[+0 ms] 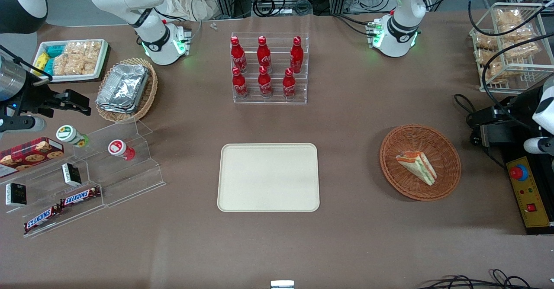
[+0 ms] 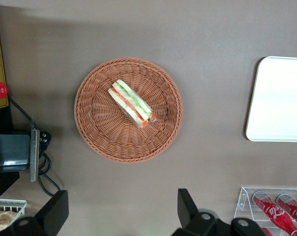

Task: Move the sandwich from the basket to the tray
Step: 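Move the left gripper toward the wicker basket with the sandwich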

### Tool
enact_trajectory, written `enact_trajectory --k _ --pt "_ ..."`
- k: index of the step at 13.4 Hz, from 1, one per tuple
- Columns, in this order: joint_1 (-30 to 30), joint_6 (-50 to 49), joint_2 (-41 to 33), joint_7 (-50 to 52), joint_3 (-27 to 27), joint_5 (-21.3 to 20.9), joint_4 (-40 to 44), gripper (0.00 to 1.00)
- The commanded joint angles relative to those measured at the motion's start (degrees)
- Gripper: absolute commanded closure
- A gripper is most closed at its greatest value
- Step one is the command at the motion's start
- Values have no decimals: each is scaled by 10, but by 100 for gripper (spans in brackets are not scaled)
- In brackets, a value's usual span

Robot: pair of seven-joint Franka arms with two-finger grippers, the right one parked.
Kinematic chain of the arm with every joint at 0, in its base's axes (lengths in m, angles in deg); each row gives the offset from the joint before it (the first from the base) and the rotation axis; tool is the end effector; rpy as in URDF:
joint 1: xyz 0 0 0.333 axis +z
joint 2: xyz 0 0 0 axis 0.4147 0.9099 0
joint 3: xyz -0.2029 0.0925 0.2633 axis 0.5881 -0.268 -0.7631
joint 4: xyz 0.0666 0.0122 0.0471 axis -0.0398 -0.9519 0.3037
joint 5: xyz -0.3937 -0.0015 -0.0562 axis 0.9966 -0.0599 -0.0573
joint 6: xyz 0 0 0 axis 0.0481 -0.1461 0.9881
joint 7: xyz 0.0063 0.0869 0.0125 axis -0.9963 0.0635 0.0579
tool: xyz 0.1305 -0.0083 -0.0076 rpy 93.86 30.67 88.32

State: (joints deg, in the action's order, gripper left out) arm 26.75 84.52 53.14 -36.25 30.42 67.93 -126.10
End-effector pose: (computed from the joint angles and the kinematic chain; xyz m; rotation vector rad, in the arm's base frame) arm 0.6216 -0.0078 0.6014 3.0636 0.0629 -0.1336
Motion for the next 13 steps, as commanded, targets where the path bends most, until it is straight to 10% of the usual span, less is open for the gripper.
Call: enact_trajectory --k 1,13 --pt "1 -17 10 -7 1 -1 20 1" --pt "-4 216 -31 99 2 -36 -232 1"
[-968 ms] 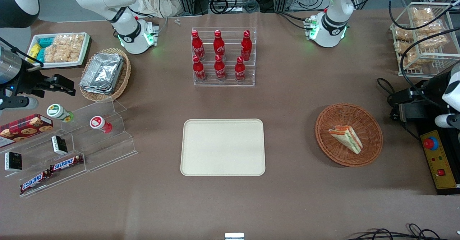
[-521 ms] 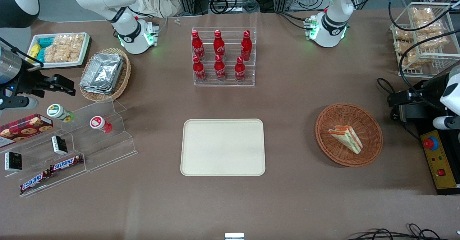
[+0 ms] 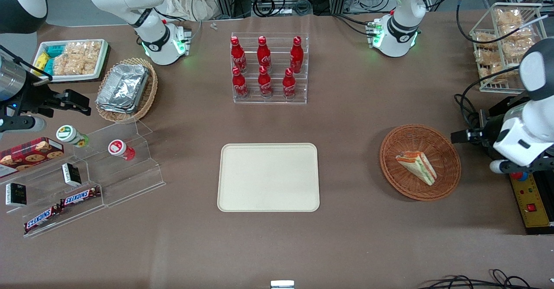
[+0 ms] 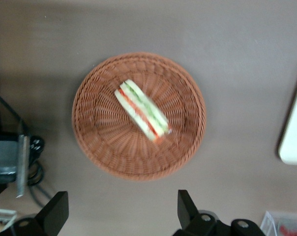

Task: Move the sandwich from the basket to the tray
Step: 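Lower the open left gripper over the wrapped sandwich in the basket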

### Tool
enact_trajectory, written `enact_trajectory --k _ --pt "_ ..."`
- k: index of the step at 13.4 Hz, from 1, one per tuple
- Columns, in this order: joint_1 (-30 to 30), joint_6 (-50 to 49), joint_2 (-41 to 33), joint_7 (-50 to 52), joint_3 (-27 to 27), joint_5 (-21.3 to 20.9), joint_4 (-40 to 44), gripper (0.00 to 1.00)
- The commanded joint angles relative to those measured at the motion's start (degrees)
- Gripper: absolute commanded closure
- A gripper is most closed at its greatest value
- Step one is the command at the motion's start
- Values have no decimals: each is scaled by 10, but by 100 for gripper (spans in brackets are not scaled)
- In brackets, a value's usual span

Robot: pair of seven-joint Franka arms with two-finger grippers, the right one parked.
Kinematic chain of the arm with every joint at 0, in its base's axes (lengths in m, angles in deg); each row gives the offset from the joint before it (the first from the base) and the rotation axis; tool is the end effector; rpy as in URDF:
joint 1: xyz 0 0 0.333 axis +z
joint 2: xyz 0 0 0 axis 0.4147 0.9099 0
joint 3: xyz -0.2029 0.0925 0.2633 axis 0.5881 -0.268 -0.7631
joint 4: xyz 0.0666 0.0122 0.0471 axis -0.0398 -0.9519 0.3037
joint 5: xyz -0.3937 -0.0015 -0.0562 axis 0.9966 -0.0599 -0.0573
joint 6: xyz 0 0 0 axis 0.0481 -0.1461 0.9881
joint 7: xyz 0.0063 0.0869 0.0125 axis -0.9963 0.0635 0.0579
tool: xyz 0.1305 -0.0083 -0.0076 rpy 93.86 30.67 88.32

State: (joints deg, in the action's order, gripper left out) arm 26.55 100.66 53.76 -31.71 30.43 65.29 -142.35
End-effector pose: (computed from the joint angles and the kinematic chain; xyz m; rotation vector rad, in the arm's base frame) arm 0.6322 -0.0041 0.4820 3.1076 0.1950 -0.1557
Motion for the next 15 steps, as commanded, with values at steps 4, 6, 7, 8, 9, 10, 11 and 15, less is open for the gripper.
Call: enact_trajectory --k 4,6,7,8,9,10,11,15 --pt "-3 161 -13 184 2 -7 -125 1" --pt "-8 226 23 263 3 -7 -132 1" --pt "-12 244 38 289 3 -8 -132 1" --pt "-13 258 49 304 3 -9 -132 1" --pt "-13 269 60 323 3 -9 -132 1" --pt "-13 284 66 340 3 -10 -144 1" --pt "-17 310 65 344 3 -10 -167 1" --pt "-18 359 68 347 2 -10 -218 1"
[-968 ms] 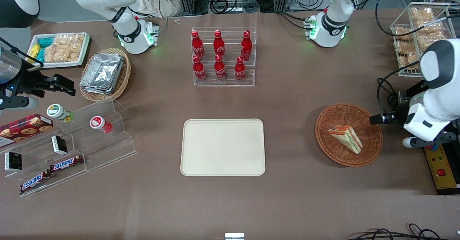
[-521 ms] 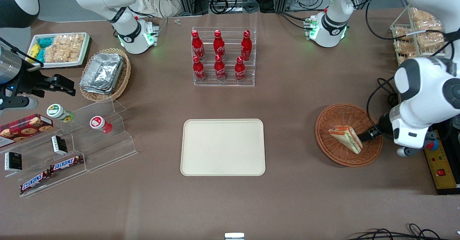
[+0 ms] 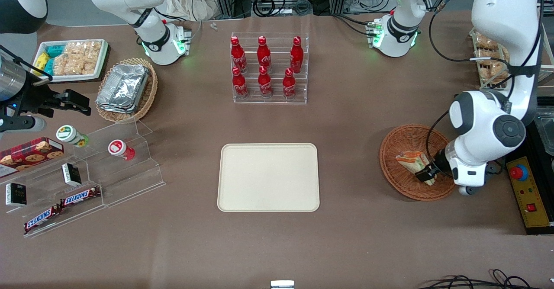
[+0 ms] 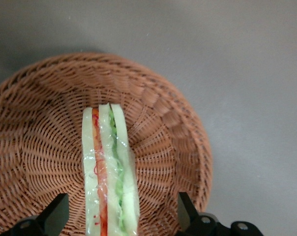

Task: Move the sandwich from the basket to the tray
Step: 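Lower the open left gripper over the wrapped sandwich in the basket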

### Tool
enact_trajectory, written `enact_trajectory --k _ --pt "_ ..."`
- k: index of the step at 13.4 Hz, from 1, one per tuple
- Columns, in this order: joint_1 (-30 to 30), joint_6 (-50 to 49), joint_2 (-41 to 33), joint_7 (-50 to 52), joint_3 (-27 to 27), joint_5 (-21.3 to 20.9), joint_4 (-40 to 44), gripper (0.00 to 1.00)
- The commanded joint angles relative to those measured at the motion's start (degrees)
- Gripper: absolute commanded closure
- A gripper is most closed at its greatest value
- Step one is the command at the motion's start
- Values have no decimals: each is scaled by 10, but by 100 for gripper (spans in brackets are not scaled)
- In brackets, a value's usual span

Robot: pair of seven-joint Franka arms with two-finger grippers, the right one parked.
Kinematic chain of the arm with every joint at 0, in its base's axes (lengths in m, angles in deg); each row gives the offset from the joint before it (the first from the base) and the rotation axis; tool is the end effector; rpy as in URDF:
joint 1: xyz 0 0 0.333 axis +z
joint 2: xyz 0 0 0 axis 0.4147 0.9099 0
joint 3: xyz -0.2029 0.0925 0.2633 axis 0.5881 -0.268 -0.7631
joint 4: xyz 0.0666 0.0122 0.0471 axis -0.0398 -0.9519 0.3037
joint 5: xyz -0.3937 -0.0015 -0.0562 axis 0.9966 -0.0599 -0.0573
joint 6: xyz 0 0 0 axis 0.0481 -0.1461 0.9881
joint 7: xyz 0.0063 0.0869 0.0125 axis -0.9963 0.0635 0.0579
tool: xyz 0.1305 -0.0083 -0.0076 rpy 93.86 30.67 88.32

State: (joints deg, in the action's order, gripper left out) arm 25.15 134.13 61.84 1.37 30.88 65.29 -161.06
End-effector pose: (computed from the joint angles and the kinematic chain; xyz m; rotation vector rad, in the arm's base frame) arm 0.6349 -0.0237 0.2903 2.9240 1.0395 0.0079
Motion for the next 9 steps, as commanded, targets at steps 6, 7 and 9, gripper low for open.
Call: enact_trajectory --k 6,7,9 --pt "1 86 -10 15 -3 -11 -74 14" --pt "2 91 -6 15 -4 -11 -75 23" --pt "2 86 -6 9 -3 -11 -73 57"
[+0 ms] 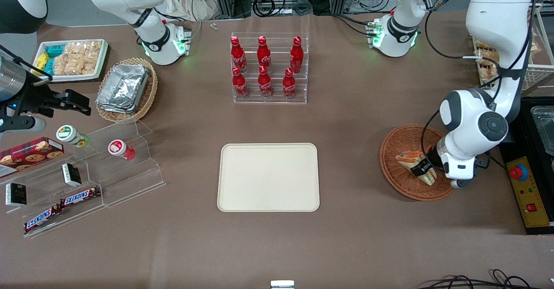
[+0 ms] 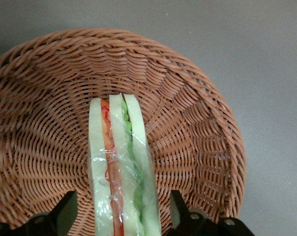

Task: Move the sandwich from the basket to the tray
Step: 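Lower the open left gripper over the wrapped sandwich in the basket, then close the left gripper on the sandwich and lift it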

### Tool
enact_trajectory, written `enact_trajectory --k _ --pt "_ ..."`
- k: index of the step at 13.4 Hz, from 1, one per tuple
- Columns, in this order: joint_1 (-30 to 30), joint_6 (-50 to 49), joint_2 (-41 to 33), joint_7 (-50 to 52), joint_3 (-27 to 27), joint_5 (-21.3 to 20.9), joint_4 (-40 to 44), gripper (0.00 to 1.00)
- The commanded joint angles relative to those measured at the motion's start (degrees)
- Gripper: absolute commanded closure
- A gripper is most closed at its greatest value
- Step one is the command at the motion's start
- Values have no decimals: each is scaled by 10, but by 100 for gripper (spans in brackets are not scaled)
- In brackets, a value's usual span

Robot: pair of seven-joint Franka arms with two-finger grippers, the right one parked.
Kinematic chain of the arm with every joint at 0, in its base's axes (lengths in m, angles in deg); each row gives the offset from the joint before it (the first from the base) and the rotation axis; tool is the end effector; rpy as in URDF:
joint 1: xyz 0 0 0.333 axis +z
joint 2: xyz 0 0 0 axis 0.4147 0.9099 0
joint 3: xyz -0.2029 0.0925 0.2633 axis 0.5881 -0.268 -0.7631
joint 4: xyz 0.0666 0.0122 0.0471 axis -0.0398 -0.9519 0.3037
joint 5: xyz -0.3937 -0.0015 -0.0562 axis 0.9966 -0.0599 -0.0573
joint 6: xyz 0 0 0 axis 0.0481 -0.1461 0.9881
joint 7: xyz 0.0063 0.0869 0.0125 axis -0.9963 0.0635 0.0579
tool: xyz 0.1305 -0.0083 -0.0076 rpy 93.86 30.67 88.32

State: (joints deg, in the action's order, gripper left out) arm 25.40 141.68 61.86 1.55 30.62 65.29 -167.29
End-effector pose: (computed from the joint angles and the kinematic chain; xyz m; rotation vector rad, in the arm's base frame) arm 0.6139 -0.0178 0.2563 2.9120 1.0578 0.0427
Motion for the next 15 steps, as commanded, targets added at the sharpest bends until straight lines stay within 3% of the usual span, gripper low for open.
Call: enact_trajectory --k 1,4,11,15 --pt "-1 -2 -8 6 0 -11 -4 68" --pt "-8 -128 -12 11 1 -11 65 85" --pt "-9 -466 -50 1 18 -7 292 87" --pt "-9 -490 -39 -3 73 -9 345 87"
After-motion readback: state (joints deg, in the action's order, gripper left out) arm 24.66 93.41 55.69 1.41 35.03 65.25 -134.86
